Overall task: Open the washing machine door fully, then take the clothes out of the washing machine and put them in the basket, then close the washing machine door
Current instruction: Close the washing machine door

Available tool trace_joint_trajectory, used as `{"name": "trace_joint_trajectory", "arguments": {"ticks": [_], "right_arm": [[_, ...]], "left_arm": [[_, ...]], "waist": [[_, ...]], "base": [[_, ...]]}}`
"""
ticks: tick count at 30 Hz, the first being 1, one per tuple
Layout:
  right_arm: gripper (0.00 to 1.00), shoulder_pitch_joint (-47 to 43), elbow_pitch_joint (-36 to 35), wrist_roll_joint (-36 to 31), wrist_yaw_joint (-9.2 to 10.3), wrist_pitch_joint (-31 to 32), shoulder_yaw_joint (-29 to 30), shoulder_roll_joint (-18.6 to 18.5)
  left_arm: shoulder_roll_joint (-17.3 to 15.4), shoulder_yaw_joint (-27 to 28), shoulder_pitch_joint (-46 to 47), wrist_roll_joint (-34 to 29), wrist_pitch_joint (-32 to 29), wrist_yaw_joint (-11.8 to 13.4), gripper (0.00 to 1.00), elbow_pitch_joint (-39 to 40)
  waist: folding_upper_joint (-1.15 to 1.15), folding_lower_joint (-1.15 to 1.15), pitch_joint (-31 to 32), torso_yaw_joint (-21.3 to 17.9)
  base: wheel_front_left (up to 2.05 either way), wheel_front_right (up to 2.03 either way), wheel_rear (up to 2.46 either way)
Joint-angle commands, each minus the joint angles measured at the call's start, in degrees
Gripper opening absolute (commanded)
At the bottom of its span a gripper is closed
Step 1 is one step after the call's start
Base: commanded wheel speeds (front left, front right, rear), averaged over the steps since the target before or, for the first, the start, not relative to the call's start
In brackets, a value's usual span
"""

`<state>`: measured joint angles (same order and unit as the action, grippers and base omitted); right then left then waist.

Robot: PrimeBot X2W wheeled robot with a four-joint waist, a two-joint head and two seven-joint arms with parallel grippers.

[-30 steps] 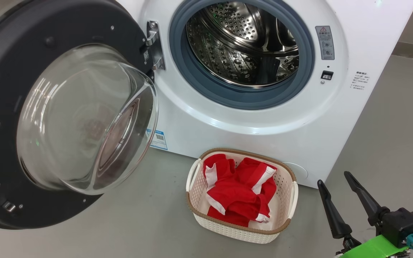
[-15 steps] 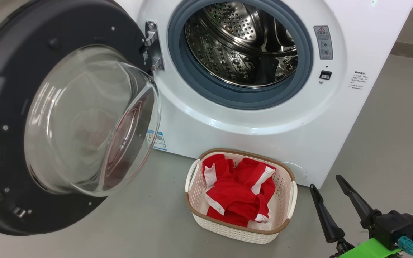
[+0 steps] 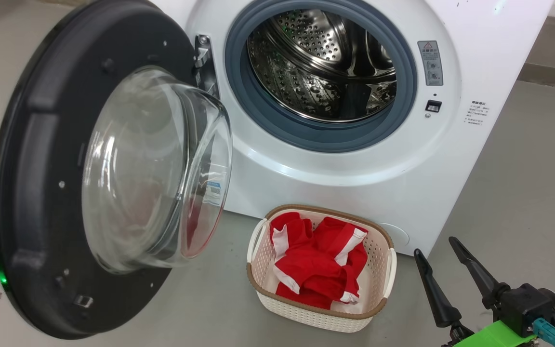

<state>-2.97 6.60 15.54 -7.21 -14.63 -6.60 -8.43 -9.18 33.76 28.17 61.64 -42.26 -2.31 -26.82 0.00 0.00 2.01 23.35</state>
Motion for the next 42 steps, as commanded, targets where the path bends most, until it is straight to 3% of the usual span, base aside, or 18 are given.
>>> {"name": "trace_joint_trajectory", "arguments": {"ticks": [1, 9, 20, 27, 42], "right_arm": [[1.0, 1.4, -1.2, 0.2, -0.28, -0.4, -1.2, -0.7], [1.0, 1.3, -1.5, 0.1, -0.28, -0.4, -1.1, -0.6], [1.0, 1.6, -1.4, 0.1, -0.28, -0.4, -0.8, -0.1], [1.0, 2.0, -1.3, 0.2, -0.28, -0.4, -0.9, 0.6], [1.0, 1.9, -1.2, 0.2, -0.28, -0.4, -0.8, 0.8]], "left_arm": [[-1.0, 0.3, 0.0, 0.6, -1.1, -0.2, 0.0, 2.9], [3.3, -1.2, -4.0, 2.7, -4.7, 2.0, 0.0, 14.4], [5.6, -4.6, -8.9, 4.9, -7.9, 4.4, 0.0, 26.2], [6.1, -5.9, -12.1, 8.8, -7.7, 6.2, 0.0, 29.7], [6.3, -10.4, -15.9, 12.6, -4.6, 7.3, 0.0, 31.7]], "waist": [[0.0, 0.0, 0.1, -0.1], [0.0, 0.0, 0.1, -1.0], [0.0, 0.0, -0.4, -3.8], [0.0, 0.0, -0.2, -6.8], [0.0, 0.0, -0.1, -10.3]], "base": [[0.0, 0.0, 0.0], [0.0, 0.0, 0.0], [0.0, 0.0, 0.0], [0.0, 0.0, 0.0], [0.0, 0.0, 0.0]]}}
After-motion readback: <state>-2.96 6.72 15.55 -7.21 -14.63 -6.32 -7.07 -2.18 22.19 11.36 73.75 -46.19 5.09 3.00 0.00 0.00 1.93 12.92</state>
